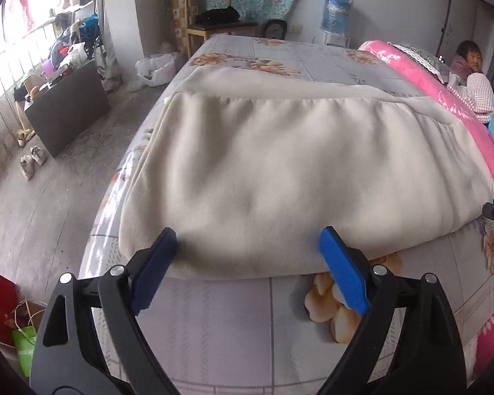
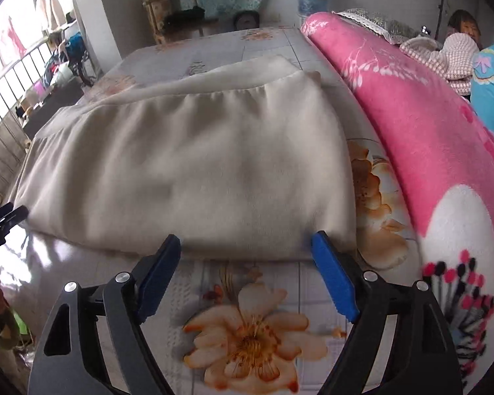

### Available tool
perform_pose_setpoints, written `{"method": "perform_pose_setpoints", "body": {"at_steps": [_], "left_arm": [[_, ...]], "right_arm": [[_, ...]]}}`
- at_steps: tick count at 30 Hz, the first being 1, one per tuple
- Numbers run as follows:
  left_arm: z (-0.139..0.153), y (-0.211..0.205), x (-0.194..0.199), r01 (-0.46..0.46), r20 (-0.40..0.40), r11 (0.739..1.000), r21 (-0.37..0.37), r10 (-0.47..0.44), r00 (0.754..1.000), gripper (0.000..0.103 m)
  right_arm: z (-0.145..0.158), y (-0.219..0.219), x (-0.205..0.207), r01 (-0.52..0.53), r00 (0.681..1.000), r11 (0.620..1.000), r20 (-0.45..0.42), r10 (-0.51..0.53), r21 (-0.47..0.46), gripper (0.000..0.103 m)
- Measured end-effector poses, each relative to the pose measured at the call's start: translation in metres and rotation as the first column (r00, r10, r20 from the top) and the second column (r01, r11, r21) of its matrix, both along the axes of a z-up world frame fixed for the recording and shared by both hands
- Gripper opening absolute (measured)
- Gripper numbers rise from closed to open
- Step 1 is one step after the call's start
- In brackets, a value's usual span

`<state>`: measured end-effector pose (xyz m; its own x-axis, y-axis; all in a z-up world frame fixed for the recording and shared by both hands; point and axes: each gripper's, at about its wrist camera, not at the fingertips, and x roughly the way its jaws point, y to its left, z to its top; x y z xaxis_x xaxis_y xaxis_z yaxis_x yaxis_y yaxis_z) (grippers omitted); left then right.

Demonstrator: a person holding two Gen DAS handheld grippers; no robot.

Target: Fold large clothes

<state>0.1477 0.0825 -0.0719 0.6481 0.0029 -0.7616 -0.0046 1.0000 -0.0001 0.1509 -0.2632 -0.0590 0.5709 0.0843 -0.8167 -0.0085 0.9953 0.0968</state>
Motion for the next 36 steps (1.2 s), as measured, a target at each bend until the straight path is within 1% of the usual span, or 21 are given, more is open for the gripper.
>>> {"method": "perform_pose_setpoints", "body": {"at_steps": [2,4,6,7,8,11,14,16,18,20,24,29,36], "left_arm": [[0.012,-0.005,-0.012,0.018,0.028,1.000,-0.021,-0.017,0.999,0.086],[0.020,-0.010,-0.028,0.029,0.050,0.999,-0.023,-0.028,0.998,0.086],[0.025,-0.019,-0.042,0.047,0.057,0.998,-0.046,-0.044,0.997,0.086],[0.025,-0.025,-0.049,0.062,0.056,0.996,-0.061,-0.058,0.997,0.089],[0.025,-0.030,-0.056,0.072,0.055,0.995,-0.065,-0.068,0.996,0.090],[0.013,-0.048,-0.070,0.072,0.049,0.996,-0.051,-0.069,0.996,0.093],[-0.010,-0.064,-0.067,0.056,-0.017,0.998,-0.027,-0.057,0.998,0.093],[-0.023,-0.071,-0.064,0.044,-0.065,0.999,-0.006,-0.045,0.997,0.094],[-0.026,-0.078,-0.067,0.036,-0.058,0.999,0.029,-0.035,0.998,0.094],[-0.026,-0.083,-0.070,0.038,-0.058,0.999,0.024,-0.037,0.998,0.095],[-0.024,-0.085,-0.070,0.006,-0.062,1.000,0.024,-0.004,0.998,0.095],[-0.023,-0.081,-0.063,-0.012,-0.094,1.000,0.023,0.014,0.995,0.095],[-0.023,-0.079,-0.060,-0.017,-0.093,1.000,0.024,0.019,0.995,0.095]], "right_arm": [[0.011,0.000,-0.010,-0.001,1.000,0.999,0.026,0.001,0.035,0.080],[0.022,0.000,-0.023,-0.016,0.999,0.998,0.048,0.013,0.060,0.080],[0.027,0.004,-0.038,-0.032,0.998,0.996,0.063,0.027,0.083,0.081],[0.026,0.006,-0.044,-0.043,0.997,0.994,0.061,0.037,0.098,0.083],[0.024,0.011,-0.049,-0.051,0.997,0.993,0.057,0.045,0.108,0.085],[0.013,0.026,-0.064,-0.070,0.997,0.990,0.033,0.067,0.119,0.087],[-0.001,0.042,-0.074,-0.048,0.999,0.992,-0.010,0.050,0.118,0.087],[-0.004,0.048,-0.076,-0.034,0.999,0.993,-0.016,0.036,0.115,0.087],[-0.004,0.054,-0.079,-0.034,0.999,0.994,-0.009,0.035,0.106,0.088],[-0.005,0.061,-0.081,-0.036,0.999,0.996,-0.010,0.037,0.078,0.088],[-0.007,0.068,-0.080,-0.044,0.999,0.998,-0.018,0.045,0.047,0.088],[-0.010,0.069,-0.078,-0.031,0.999,0.999,-0.027,0.032,0.038,0.089],[-0.012,0.071,-0.076,-0.032,0.999,0.999,-0.041,0.033,0.024,0.089]]}}
